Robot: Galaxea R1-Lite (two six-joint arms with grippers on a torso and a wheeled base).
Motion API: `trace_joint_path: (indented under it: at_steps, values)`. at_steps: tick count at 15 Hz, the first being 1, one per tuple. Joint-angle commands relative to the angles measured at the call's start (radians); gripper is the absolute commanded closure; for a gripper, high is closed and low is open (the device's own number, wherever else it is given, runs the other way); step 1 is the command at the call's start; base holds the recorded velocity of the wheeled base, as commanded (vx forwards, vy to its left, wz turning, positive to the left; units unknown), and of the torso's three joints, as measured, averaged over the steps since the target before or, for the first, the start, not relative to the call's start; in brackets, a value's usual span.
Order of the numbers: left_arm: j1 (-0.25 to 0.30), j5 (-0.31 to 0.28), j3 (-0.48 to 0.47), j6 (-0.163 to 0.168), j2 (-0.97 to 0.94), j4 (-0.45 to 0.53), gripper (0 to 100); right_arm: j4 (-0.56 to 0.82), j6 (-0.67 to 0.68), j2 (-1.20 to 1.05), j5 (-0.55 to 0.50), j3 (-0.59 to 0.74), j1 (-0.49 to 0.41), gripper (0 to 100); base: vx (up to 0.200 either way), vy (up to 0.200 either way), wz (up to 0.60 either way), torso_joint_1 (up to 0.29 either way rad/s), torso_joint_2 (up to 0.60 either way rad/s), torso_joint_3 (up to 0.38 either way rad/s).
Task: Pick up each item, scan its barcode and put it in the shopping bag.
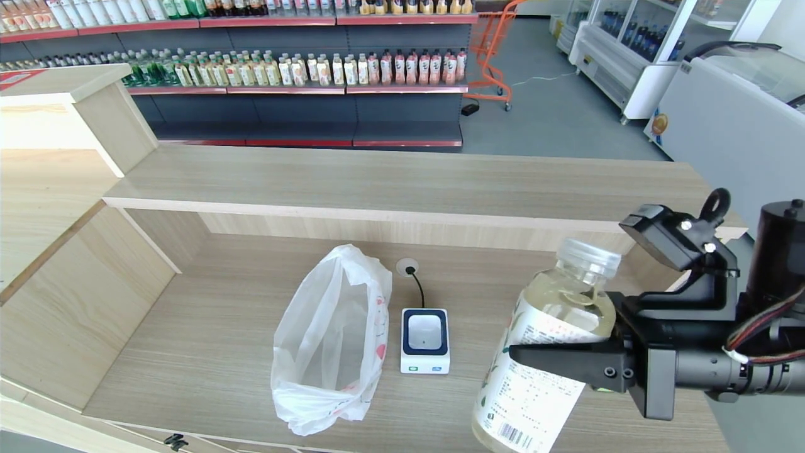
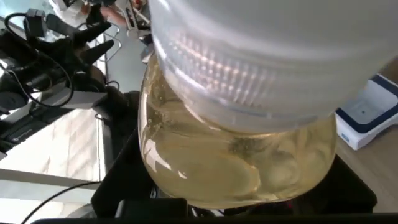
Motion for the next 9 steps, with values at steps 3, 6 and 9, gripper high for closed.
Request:
trace_joint_path:
  at_steps: [3,6,9]
  values:
    - [0.0,0.0,0.0,0.0,0.0,0.0,0,-0.023,-0.708,0.201,0.001,0.01,-0.278,100,0.0,0.0,0.0,0.0,0.0,0.0]
    - [0.0,0.0,0.0,0.0,0.0,0.002,0,-0.234,-0.909,0.399,0.009,-0.009,-0.318,100,0.0,0.0,0.0,0.0,0.0,0.0]
    - [0.0,0.0,0.0,0.0,0.0,0.0,0,-0.501,-0.994,0.614,0.116,-0.01,-0.296,100,0.0,0.0,0.0,0.0,0.0,0.0]
